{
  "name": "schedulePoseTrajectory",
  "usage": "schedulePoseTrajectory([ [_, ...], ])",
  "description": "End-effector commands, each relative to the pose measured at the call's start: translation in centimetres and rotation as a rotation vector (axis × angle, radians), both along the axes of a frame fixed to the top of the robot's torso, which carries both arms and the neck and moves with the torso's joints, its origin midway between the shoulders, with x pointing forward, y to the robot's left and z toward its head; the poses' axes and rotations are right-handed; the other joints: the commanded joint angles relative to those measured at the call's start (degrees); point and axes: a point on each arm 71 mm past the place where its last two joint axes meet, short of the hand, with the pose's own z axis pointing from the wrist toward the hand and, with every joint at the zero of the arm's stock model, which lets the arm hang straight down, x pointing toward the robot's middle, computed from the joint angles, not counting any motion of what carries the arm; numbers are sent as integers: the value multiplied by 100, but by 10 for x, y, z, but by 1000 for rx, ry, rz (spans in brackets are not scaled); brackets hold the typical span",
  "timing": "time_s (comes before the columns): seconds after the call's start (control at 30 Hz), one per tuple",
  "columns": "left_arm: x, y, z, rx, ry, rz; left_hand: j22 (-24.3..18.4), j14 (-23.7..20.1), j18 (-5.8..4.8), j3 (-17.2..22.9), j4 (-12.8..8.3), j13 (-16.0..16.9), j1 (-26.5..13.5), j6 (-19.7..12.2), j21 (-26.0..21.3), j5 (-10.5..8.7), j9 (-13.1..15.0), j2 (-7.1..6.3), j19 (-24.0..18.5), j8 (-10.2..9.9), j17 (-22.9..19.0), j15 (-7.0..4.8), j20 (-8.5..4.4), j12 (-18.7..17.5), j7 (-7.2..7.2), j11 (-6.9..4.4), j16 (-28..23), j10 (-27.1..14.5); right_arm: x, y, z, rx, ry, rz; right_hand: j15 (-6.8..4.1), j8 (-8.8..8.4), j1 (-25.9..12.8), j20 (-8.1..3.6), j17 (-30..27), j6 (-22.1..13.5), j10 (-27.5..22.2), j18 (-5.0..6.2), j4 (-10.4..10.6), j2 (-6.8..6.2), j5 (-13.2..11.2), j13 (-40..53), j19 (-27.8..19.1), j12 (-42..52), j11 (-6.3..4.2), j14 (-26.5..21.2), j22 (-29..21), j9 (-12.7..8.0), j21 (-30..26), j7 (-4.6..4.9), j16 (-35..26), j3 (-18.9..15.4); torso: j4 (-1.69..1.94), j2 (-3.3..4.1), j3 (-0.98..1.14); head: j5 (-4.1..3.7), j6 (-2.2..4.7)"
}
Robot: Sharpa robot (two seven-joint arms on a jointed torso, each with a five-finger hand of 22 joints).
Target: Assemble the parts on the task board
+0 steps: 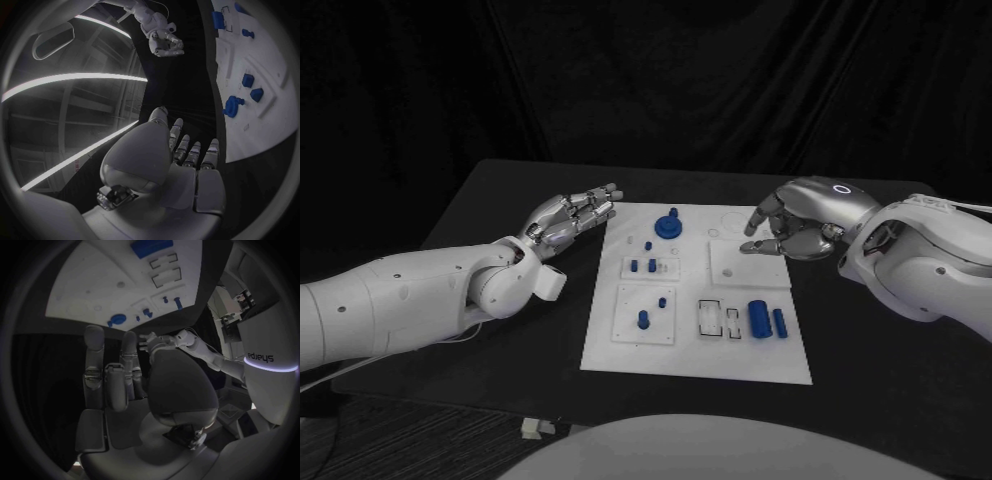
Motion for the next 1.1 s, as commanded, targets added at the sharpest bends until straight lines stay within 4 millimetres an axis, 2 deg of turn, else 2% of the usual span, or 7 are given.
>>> schedulePoseTrajectory([
  [0.03,0,-1,11,-84,-140,18,-3,7,91,8,13,9,-33,33,0,32,5,14,11,26,6,-43,-40,23,6,-2,24,30,3,-15,-22,-140,234,-195,-65,55,-599,-76,1510,237,575,-106,48,-23,6,2171,111,1745,-142,599,621,140,749,-69,337,-30,-7,4,-9,-72,-1],
  [0.07,0,-1,11,-84,-138,17,-11,5,97,16,13,6,-26,19,-1,37,2,26,8,23,5,-41,-39,8,13,6,20,25,4,-17,-23,-156,250,-219,-57,33,-1020,-136,1510,255,879,-65,35,-195,-1,3810,-42,2931,-146,599,573,296,593,-106,337,136,-10,5,-8,-84,-1],
  [0.23,0,-2,10,-84,-132,12,-6,8,117,35,8,12,-5,33,0,44,1,53,9,25,8,-32,-28,65,40,44,31,41,7,-24,-33,-264,332,-321,-123,288,-1790,-127,1510,789,1531,-151,46,-489,111,5448,60,3910,-164,599,673,713,1390,-258,337,145,-18,32,4,-111,-1],
  [0.43,0,-1,10,-82,-125,10,6,12,136,45,5,21,12,59,3,48,3,58,13,31,10,-25,-16,132,69,82,42,72,10,-24,-44,-324,455,-384,-247,363,-1780,-256,1510,1184,1531,-254,42,-352,388,5448,243,3910,-295,599,818,1036,2401,-402,337,296,-8,32,6,-115,-1],
  [0.5,0,-1,9,-83,-123,8,19,13,143,50,2,21,21,64,7,52,3,62,19,33,11,-18,-8,140,77,92,45,78,12,-23,-45,-329,471,-392,-293,395,-1640,-302,1510,1300,1531,-305,26,-257,886,5448,324,3910,-351,599,885,1167,2816,-462,337,396,-2,30,5,-124,-1],
  [0.57,0,-2,9,-83,-119,5,29,15,151,60,-1,21,33,61,10,57,3,70,24,33,11,-12,4,148,86,103,48,82,13,-21,-47,-333,479,-395,-312,395,-1651,-322,1510,1318,1531,-333,24,-264,933,5448,361,3910,-366,599,920,1225,3026,-476,337,389,4,26,5,-130,-1],
  [1.1,0,-1,8,-81,-107,0,46,17,167,77,-4,24,58,89,17,59,5,80,36,40,12,6,31,179,108,131,55,94,15,-5,-64,-335,508,-392,-351,383,-1672,-365,1510,1421,1531,-335,22,-322,519,5448,344,3910,-410,599,916,1468,3136,-519,337,318,1,26,4,-114,-1],
])
